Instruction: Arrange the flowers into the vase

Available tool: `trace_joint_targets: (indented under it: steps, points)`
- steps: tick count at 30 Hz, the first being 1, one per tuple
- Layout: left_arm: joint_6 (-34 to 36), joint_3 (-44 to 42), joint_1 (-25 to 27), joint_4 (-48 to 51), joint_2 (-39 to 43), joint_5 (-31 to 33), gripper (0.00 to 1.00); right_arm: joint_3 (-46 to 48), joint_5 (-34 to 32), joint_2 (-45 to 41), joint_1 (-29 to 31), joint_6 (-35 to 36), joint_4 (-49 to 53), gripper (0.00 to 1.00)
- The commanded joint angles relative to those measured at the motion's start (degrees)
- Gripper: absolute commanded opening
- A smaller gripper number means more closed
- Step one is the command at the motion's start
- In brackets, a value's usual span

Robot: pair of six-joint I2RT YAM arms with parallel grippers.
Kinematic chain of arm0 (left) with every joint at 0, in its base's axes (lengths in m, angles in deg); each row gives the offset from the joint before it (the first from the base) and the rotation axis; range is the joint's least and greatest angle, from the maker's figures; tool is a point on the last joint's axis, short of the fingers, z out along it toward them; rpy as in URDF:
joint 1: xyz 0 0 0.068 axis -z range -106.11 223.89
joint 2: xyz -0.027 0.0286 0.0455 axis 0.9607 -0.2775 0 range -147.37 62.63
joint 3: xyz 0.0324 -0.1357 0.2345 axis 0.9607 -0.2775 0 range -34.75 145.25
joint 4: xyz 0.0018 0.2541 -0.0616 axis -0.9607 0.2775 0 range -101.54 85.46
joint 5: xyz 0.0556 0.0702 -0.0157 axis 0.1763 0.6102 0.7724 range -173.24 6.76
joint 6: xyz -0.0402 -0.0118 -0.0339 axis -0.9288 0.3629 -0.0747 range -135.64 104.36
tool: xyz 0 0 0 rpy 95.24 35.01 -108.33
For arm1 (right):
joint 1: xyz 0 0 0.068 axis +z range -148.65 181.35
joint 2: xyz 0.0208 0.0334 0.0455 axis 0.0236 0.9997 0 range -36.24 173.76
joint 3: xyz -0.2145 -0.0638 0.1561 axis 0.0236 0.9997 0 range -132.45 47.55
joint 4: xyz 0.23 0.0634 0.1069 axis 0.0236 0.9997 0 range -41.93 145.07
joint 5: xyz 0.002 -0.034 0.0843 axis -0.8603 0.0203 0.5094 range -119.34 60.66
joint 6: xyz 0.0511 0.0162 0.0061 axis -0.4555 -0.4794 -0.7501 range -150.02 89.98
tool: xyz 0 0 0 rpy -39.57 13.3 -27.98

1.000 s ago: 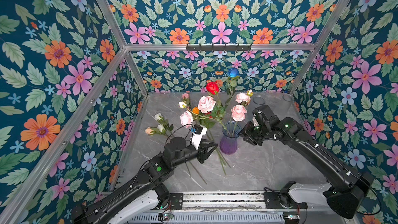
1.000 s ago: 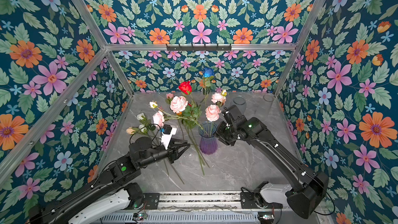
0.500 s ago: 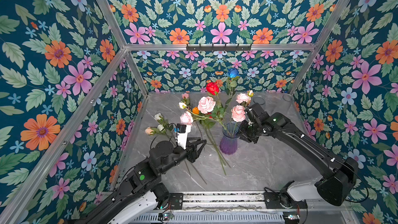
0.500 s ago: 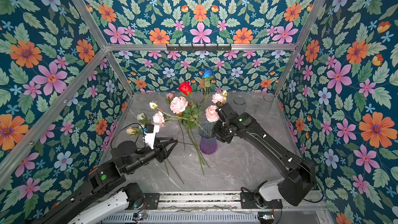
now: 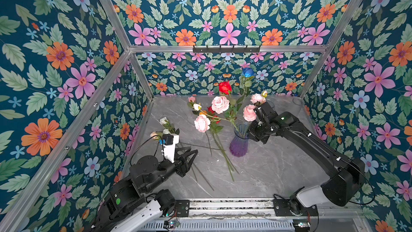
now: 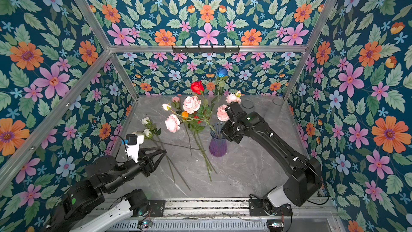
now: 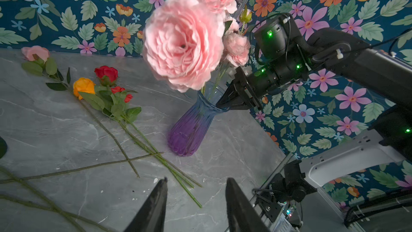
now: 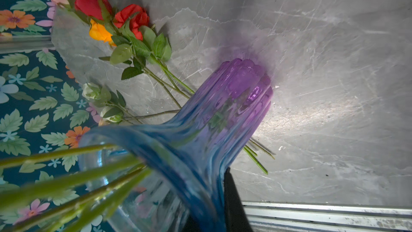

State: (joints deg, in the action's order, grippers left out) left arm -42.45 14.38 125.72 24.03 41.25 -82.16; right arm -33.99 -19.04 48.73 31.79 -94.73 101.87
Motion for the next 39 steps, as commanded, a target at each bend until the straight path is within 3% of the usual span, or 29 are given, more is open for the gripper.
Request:
trace_joint_targets:
  steps: [1, 7, 13, 20, 23, 29, 39]
  points:
    - [1.9, -1.8, 0.0, -1.2, 1.9, 0.8, 0.45, -3.4, 0.8, 1.4, -2.3, 2.5, -1.2, 0.00]
    - [3.5, -2.7, 0.0, -1.2, 4.4, 1.3, 0.46, -18.0, 1.0, 9.5, -5.5, 8.7, 0.9, 0.00]
    - [4.2, -4.4, 0.0, -1.1, 7.3, 3.0, 0.47, -34.0, 2.4, 23.7, -7.1, 11.9, 2.5, 0.00]
    - [4.0, -5.2, -0.2, -1.5, 8.0, 3.1, 0.46, -69.5, -1.1, 47.0, -7.6, 15.1, 15.2, 0.00]
    - [3.9, -5.2, -0.2, -1.5, 7.9, 3.1, 0.46, -79.3, 0.2, 54.1, -7.8, 13.6, 16.9, 0.00]
    - [3.9, -5.3, -0.5, -1.5, 7.7, 3.2, 0.46, -72.1, 2.7, 53.7, -7.5, 10.5, 7.1, 0.00]
    - [4.6, -5.5, -2.6, -2.4, 6.7, 0.3, 0.46, -75.5, 6.2, 57.2, -2.0, 6.9, 2.4, 0.00]
